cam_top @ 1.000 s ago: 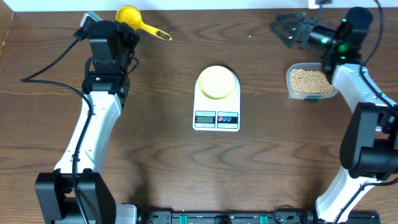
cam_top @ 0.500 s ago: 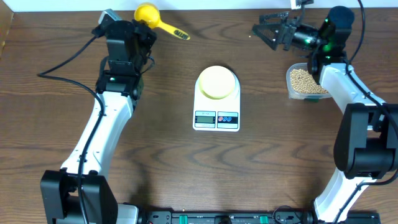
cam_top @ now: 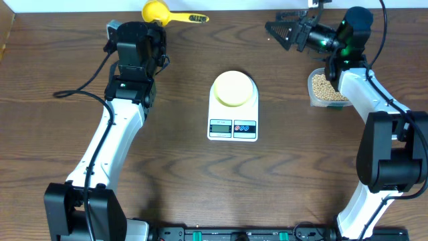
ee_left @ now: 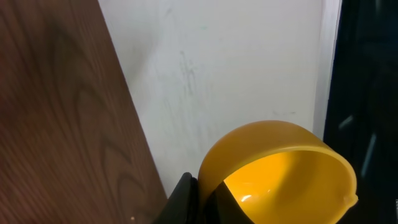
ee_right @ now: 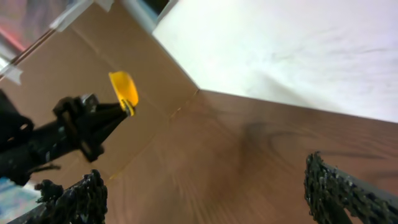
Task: Scoop item into bowl and weigh 50g on scale
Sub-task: 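Move the right gripper up toward the scoop handle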
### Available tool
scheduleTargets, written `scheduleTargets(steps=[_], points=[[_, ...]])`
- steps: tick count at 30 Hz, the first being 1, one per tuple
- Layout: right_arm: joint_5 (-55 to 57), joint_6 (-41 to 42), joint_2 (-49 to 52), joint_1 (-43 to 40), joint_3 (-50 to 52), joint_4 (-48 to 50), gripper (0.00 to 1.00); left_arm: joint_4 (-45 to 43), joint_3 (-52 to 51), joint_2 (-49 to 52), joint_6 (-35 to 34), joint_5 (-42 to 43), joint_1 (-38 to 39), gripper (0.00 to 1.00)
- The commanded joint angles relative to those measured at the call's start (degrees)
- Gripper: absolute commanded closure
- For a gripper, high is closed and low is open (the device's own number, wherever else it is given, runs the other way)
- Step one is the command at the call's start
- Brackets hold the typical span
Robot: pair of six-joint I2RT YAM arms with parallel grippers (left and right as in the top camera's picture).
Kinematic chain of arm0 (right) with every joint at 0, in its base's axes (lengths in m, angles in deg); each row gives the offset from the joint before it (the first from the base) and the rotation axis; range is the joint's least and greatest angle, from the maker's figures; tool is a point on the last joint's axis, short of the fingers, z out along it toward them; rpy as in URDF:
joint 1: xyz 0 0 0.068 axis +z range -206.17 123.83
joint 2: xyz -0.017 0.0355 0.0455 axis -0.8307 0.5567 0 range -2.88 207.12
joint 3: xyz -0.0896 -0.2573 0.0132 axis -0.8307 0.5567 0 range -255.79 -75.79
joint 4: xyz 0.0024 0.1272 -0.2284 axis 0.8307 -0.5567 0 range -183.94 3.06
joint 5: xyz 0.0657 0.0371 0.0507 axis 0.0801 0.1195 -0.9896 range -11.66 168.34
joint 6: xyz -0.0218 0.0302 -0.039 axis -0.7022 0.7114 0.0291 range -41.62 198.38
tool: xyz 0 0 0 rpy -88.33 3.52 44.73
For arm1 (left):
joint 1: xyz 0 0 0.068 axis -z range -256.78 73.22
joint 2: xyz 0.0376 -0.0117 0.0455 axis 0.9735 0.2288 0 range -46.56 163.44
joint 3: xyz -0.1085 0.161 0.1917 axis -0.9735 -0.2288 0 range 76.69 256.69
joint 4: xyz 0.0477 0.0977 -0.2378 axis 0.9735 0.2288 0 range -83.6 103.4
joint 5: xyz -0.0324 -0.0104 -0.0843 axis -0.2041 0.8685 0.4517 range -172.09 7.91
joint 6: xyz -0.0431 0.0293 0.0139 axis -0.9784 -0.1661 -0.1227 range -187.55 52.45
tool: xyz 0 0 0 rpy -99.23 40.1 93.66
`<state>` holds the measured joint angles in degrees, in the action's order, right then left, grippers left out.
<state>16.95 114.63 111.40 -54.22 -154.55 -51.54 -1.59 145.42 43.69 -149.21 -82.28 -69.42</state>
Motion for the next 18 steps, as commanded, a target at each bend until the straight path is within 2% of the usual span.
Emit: scheduleTargets(steps=[1,11,18], points=[[4.5,0.1,0.2,1.2,-1.1,0.0,0.01,-0.4,1.5,-0.7,-3.8,-0.2,0.1,0.92],[8.9,0.1,0.2,9.1,-1.1,2.8,0.01,-0.5,1.5,-0.7,-3.8,4.9,0.1,0.92],[9.6,0.1,0.2,11.7,-1.1,4.0,0.01,0.2,1.5,-0.7,-3.7,8.8,0.2,0.92]])
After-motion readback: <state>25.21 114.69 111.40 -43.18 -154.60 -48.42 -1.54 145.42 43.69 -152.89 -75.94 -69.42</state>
